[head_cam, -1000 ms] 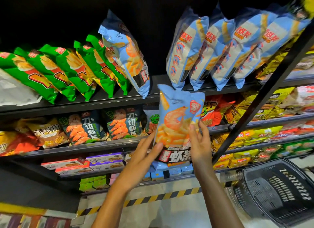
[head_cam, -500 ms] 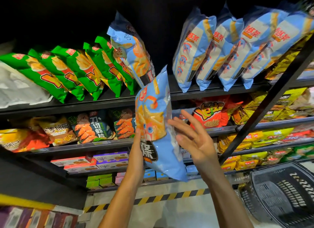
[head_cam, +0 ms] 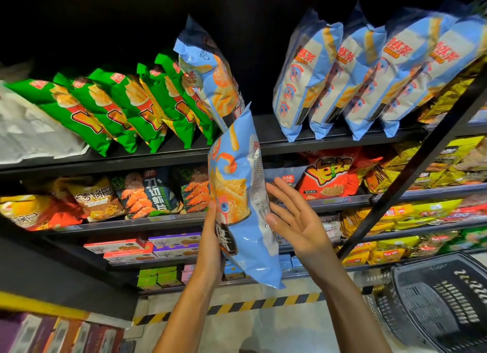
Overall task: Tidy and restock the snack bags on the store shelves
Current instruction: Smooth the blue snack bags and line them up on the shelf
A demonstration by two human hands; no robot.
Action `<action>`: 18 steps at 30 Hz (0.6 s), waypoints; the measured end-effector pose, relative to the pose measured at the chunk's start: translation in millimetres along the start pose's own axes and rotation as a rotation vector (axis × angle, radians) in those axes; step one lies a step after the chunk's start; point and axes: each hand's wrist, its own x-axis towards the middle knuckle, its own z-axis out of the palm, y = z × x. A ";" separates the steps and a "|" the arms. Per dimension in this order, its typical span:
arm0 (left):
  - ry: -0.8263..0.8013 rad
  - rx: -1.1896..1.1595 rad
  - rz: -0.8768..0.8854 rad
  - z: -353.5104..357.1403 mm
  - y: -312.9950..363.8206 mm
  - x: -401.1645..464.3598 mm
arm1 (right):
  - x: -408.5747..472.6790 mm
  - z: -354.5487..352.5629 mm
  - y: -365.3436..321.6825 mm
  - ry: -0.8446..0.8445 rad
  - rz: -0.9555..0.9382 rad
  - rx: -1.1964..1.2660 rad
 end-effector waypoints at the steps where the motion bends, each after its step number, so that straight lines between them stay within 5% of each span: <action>1: -0.012 0.015 0.004 0.3 1.2 -0.8 | -0.2 0.2 0.4 0.004 0.011 -0.003; 8: -0.055 0.287 0.199 0.2 1.4 -7.9 | -3.2 -1.6 -10.0 -0.128 0.078 0.003; 18: -0.500 0.543 0.131 -12.5 21.7 -14.2 | -0.8 -24.6 -4.1 0.053 0.102 -0.010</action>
